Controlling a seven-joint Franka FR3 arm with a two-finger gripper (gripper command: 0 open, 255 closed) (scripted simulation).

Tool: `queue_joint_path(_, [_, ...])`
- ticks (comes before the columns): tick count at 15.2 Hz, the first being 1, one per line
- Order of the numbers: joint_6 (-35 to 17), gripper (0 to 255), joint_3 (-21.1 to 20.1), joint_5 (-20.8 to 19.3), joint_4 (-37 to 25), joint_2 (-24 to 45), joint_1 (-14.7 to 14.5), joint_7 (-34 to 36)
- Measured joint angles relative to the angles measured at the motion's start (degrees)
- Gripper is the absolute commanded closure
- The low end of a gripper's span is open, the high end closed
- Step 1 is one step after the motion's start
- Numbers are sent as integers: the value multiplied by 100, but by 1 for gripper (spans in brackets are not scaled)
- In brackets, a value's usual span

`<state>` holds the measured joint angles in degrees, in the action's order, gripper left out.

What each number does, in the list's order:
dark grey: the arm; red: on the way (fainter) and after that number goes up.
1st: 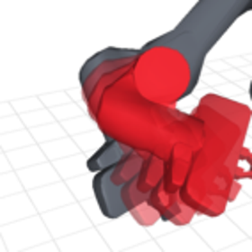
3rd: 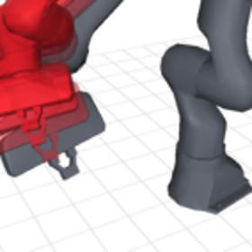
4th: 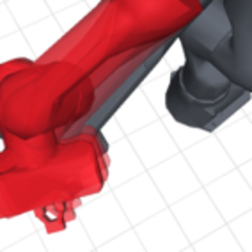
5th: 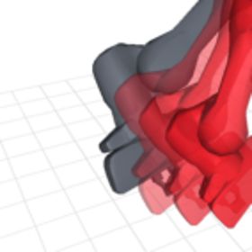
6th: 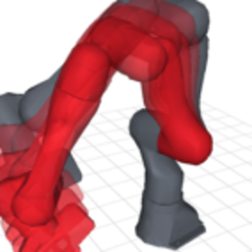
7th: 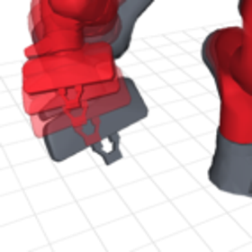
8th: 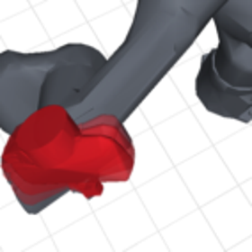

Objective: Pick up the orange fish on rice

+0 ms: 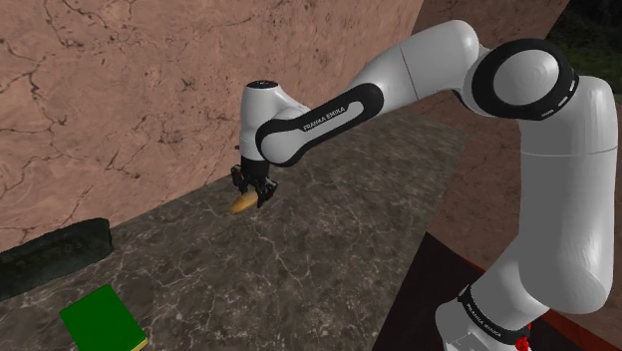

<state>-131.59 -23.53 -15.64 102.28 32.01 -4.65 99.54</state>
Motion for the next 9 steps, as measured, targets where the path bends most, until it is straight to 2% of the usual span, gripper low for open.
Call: queue_joint_path(9, [32,255,-46,66,-2,-118,42,-40])
